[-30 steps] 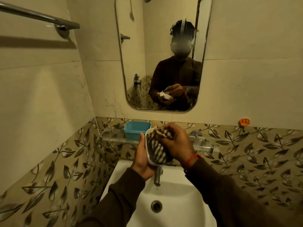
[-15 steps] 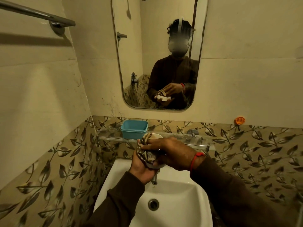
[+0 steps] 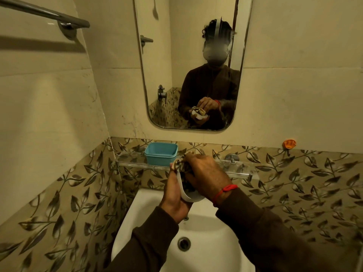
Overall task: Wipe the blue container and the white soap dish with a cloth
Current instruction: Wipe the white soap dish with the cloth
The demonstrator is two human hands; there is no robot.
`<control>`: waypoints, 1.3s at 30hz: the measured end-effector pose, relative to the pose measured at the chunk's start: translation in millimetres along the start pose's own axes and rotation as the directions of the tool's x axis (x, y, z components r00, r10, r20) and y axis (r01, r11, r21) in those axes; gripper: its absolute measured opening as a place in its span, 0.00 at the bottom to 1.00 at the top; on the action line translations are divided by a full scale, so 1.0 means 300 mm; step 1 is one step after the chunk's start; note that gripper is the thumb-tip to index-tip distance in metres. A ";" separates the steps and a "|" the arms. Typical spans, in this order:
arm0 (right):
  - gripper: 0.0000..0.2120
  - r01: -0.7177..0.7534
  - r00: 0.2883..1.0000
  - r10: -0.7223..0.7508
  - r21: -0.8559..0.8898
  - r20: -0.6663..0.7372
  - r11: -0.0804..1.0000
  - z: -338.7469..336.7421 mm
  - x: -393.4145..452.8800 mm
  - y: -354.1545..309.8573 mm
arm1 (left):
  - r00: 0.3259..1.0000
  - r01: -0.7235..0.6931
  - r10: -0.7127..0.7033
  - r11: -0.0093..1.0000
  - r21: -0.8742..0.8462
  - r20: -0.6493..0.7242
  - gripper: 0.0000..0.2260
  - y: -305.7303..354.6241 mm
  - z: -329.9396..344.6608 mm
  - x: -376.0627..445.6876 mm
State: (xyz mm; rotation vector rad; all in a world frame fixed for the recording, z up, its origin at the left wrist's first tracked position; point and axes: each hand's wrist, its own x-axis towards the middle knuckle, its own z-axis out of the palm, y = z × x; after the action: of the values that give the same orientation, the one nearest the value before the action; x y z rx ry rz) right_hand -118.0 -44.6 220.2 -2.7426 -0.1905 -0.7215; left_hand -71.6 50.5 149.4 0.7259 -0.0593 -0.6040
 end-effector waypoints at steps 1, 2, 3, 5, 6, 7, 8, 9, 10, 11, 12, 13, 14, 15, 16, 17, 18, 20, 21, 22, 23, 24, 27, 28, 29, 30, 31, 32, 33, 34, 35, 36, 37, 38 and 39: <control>0.17 -0.027 1.000 0.027 -0.017 0.004 1.000 0.009 0.000 -0.001 | 1.000 -0.012 0.012 1.000 0.008 -0.003 0.26 -0.003 -0.005 0.005; 0.18 -0.040 0.999 0.040 -0.020 0.000 0.999 0.014 0.000 -0.002 | 1.000 -0.019 0.019 1.000 0.021 -0.003 0.26 -0.003 -0.007 0.008; 0.18 -0.042 0.999 0.041 -0.006 -0.006 0.999 0.018 0.003 -0.006 | 1.000 -0.025 0.025 0.999 0.031 -0.002 0.26 0.000 -0.008 0.009; 0.16 -0.035 0.999 0.038 0.109 -0.032 0.993 0.017 0.009 -0.017 | 0.999 -0.042 0.042 0.997 0.063 0.010 0.26 0.012 0.000 0.009; 0.15 -0.020 0.999 0.028 0.189 -0.043 0.982 0.013 0.011 -0.021 | 0.998 -0.050 0.048 0.996 0.074 0.030 0.26 0.020 0.005 0.013; 0.14 0.009 0.999 0.004 0.255 -0.051 0.967 0.008 0.015 -0.022 | 0.997 -0.059 0.055 0.995 0.077 0.050 0.26 0.030 0.008 0.016; 0.14 0.041 0.999 -0.028 0.302 -0.047 0.952 0.003 0.018 -0.019 | 0.996 -0.065 0.060 0.995 0.078 0.062 0.26 0.043 0.005 0.018; 0.13 0.066 0.998 -0.060 0.337 -0.027 0.939 -0.005 0.017 -0.013 | 0.996 -0.063 0.057 0.995 0.081 0.071 0.27 0.054 -0.001 0.020; 0.13 0.087 0.996 -0.092 0.368 -0.002 0.926 -0.012 0.016 -0.008 | 0.995 -0.055 0.048 0.995 0.084 0.086 0.28 0.066 -0.008 0.021; 0.13 0.107 0.992 -0.124 0.395 0.017 0.912 -0.019 0.013 -0.002 | 0.993 -0.041 0.032 0.996 0.081 0.112 0.29 0.078 -0.017 0.023; 0.13 0.125 0.988 -0.151 0.425 0.028 0.897 -0.024 0.008 0.002 | 0.990 -0.025 0.015 0.997 0.075 0.140 0.30 0.087 -0.025 0.025; 0.13 0.135 0.984 -0.172 0.460 0.039 0.878 -0.030 0.003 0.007 | 0.986 -0.015 0.003 0.997 0.071 0.167 0.30 0.094 -0.030 0.025; 0.12 0.139 0.980 -0.191 0.500 0.055 0.855 -0.036 0.000 0.013 | 0.982 -0.008 -0.006 0.997 0.073 0.189 0.30 0.104 -0.034 0.026; 0.11 0.139 0.973 -0.215 0.538 0.081 0.831 -0.042 -0.004 0.015 | 0.979 -0.004 -0.012 0.997 0.076 0.204 0.29 0.116 -0.037 0.026; 0.11 0.135 0.964 -0.240 0.571 0.114 0.810 -0.048 -0.010 0.015 | 0.977 0.001 -0.018 0.997 0.080 0.211 0.28 0.131 -0.039 0.028; 0.10 0.129 0.953 -0.267 0.601 0.146 0.789 -0.053 -0.015 0.012 | 0.976 0.002 -0.022 0.996 0.093 0.215 0.28 0.146 -0.044 0.034; 0.10 0.124 0.940 -0.292 0.621 0.176 0.774 -0.056 -0.019 0.006 | 0.976 0.001 -0.027 0.993 0.120 0.218 0.27 0.160 -0.048 0.042; 0.11 0.142 0.916 -0.335 0.601 0.222 0.786 -0.060 -0.023 -0.001 | 0.974 0.004 -0.047 0.981 0.192 0.223 0.27 0.169 -0.045 0.048; 0.12 0.170 0.902 -0.357 0.562 0.242 0.810 -0.061 -0.019 -0.002 | 0.974 0.022 -0.070 0.977 0.214 0.217 0.28 0.162 -0.042 0.048; 0.12 0.198 0.889 -0.374 0.513 0.265 0.835 -0.063 -0.014 0.002 | 0.973 0.047 -0.095 0.974 0.220 0.211 0.29 0.152 -0.040 0.049; 0.11 0.219 0.879 -0.382 0.469 0.285 0.856 -0.066 -0.010 0.004 | 0.971 0.071 -0.116 0.975 0.212 0.209 0.31 0.143 -0.041 0.048; 0.11 0.242 0.873 -0.388 0.430 0.295 0.870 -0.072 -0.006 0.007 | 0.969 0.087 -0.128 0.977 0.193 0.210 0.32 0.135 -0.043 0.049; 0.11 0.399 0.853 -0.461 0.264 0.243 0.878 -0.087 0.002 0.018 | 0.968 0.110 -0.132 0.988 0.110 0.213 0.35 0.137 -0.032 0.036; 0.12 0.467 0.839 -0.502 0.196 0.211 0.862 -0.091 0.007 0.023 | 0.967 0.120 -0.135 0.990 0.079 0.218 0.35 0.143 -0.026 0.028; 0.13 0.527 0.822 -0.542 0.127 0.175 0.840 -0.095 0.015 0.029 | 0.965 0.131 -0.140 0.990 0.053 0.222 0.36 0.148 -0.020 0.021; 0.15 0.577 0.803 -0.578 0.053 0.146 0.815 -0.095 0.023 0.035 | 0.965 0.141 -0.144 0.990 0.029 0.220 0.36 0.148 -0.016 0.013; 0.17 0.607 0.790 -0.599 -0.024 0.133 0.795 -0.094 0.034 0.046 | 0.967 0.146 -0.144 0.989 0.007 0.212 0.35 0.144 -0.010 0.007; 0.18 0.613 0.789 -0.601 -0.102 0.127 0.784 -0.092 0.044 0.058 | 0.968 0.148 -0.142 0.989 -0.014 0.208 0.34 0.136 -0.002 0.000; 0.19 0.593 0.805 -0.582 -0.185 0.114 0.784 -0.091 0.054 0.068 | 0.969 0.149 -0.140 0.989 -0.027 0.206 0.34 0.126 0.010 -0.005; 0.19 0.556 0.828 -0.553 -0.261 0.090 0.789 -0.091 0.060 0.077 | 0.971 0.147 -0.138 0.988 -0.035 0.198 0.33 0.114 0.023 -0.011; 0.18 0.517 0.848 -0.526 -0.316 0.061 0.796 -0.090 0.061 0.087 | 0.975 0.140 -0.131 0.989 -0.038 0.181 0.32 0.105 0.036 -0.014; 0.17 0.483 0.863 -0.505 -0.353 0.034 0.801 -0.086 0.058 0.094 | 0.979 0.125 -0.119 0.992 -0.030 0.163 0.31 0.097 0.045 -0.013; 0.16 0.449 0.875 -0.484 -0.385 0.008 0.806 -0.078 0.049 0.095 | 0.983 0.106 -0.103 0.994 -0.012 0.150 0.30 0.091 0.050 -0.012; 0.16 0.411 0.887 -0.460 -0.414 -0.021 0.812 -0.069 0.039 0.092 | 0.987 0.079 -0.080 0.997 0.016 0.137 0.30 0.090 0.055 -0.008; 0.16 0.368 0.900 -0.432 -0.437 -0.052 0.821 -0.058 0.029 0.087 | 0.992 0.048 -0.054 0.998 0.051 0.116 0.30 0.091 0.060 -0.005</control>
State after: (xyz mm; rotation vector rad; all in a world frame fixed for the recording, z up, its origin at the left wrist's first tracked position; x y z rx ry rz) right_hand -113.2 -74.4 232.5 -3.0661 -0.6735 -1.2007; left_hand -63.9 56.3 180.7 0.7395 -0.1647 -0.6960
